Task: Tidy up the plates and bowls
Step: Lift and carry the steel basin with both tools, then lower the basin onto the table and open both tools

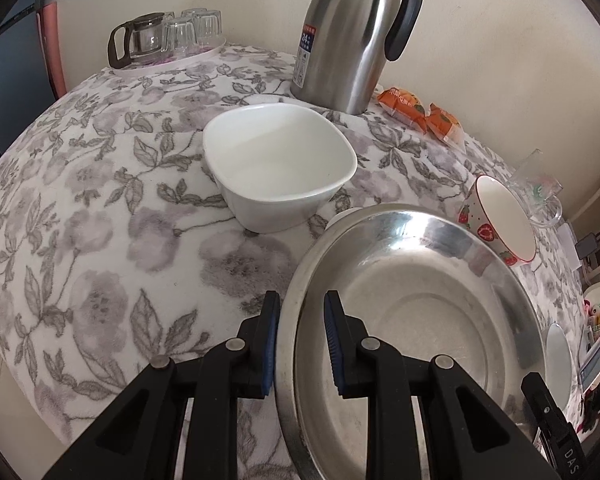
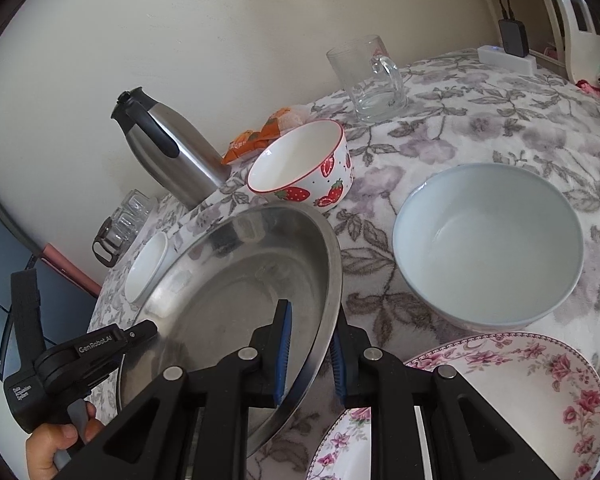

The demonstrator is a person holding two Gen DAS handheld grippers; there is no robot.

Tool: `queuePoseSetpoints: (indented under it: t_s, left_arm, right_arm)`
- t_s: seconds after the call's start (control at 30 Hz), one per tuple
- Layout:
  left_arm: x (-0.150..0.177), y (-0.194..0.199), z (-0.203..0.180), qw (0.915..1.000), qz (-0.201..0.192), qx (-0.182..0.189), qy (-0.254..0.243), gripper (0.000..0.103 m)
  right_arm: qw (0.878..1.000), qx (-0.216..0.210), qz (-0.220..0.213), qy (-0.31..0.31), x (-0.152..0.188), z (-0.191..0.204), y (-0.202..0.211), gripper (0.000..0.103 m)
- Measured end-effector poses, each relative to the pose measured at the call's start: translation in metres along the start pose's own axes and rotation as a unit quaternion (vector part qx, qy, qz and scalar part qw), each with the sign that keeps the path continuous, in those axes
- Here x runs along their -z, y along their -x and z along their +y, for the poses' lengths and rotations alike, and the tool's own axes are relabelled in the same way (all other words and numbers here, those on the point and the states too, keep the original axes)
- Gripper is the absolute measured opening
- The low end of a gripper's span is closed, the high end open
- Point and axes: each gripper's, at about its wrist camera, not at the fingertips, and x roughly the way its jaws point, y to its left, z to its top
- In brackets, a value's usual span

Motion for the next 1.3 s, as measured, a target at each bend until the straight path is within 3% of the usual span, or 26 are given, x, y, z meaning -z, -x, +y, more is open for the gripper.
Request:
queuePoseSetpoints:
  t_s: [0.77,1.03,1.2,1.3]
  left_arm:
    - [-0.01,-0.017,0.018,0.9992,0.014,0.005,0.036,0.024]
    - [-0.008,-0.004,0.025,0.9986,0.024,0.003,0.048,0.025]
    - [-0.008,0.008,0.034,0.997,0.015,0.028,0.071,0.026]
    - [-0.009,0.014,0.035,0.9969,0.012,0.018,0.076,0.026]
  right_arm:
    - [0.999,0.011,0.019,0.024,0.004,0.012,-0.019,0.021]
    - [1.0,0.015,0.012,0.016,0.001,0.011,-0.009,0.023]
    - [1.0,0.015,0.002,0.024,-0.002,0.015,0.0,0.028]
    - [1.0,0.015,-0.002,0.02,-0.002,0.013,0.004,0.028]
